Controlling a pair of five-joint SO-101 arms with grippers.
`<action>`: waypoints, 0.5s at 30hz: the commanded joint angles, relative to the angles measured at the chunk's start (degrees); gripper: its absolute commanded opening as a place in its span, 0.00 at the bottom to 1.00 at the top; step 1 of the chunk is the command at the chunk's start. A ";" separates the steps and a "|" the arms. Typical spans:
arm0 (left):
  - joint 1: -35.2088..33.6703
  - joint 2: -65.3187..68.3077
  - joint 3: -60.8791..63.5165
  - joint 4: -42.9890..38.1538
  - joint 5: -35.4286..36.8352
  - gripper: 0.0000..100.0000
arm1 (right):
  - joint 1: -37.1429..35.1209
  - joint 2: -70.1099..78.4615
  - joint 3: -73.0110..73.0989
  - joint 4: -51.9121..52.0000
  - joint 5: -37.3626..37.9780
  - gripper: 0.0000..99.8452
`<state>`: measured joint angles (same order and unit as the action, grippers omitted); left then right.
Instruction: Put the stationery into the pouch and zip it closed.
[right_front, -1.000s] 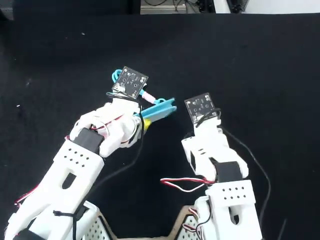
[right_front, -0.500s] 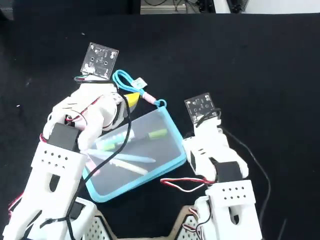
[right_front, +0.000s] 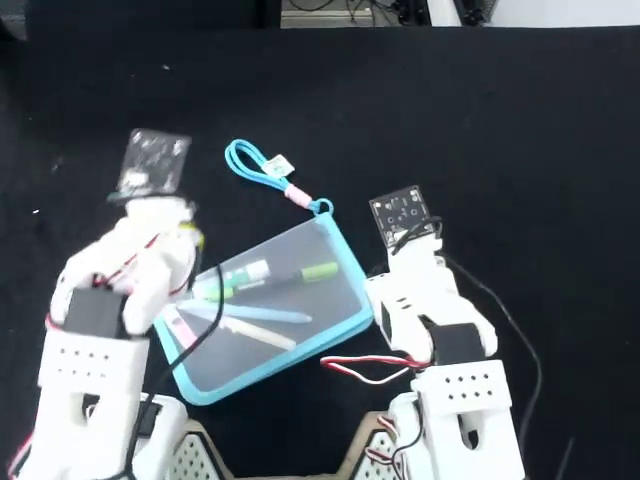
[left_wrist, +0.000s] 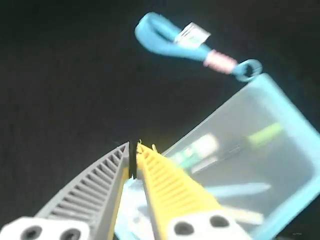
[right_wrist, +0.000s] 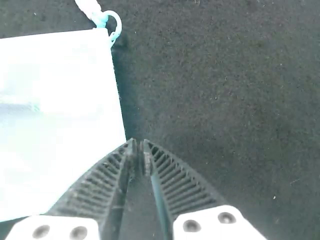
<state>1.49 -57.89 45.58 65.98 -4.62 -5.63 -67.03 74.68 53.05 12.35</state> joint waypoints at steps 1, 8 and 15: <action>-4.88 -12.40 9.98 -1.41 0.09 0.04 | 0.26 -0.04 -0.40 -0.97 -0.44 0.01; -9.10 -25.23 20.70 1.49 -5.45 0.04 | -1.23 -0.04 -1.54 -0.70 -0.88 0.01; -10.59 -30.59 21.93 8.26 -5.27 0.04 | -1.41 -0.13 -7.60 8.00 -15.21 0.01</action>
<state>-8.44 -85.58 68.09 71.08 -9.36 -6.59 -67.03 71.96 57.89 0.22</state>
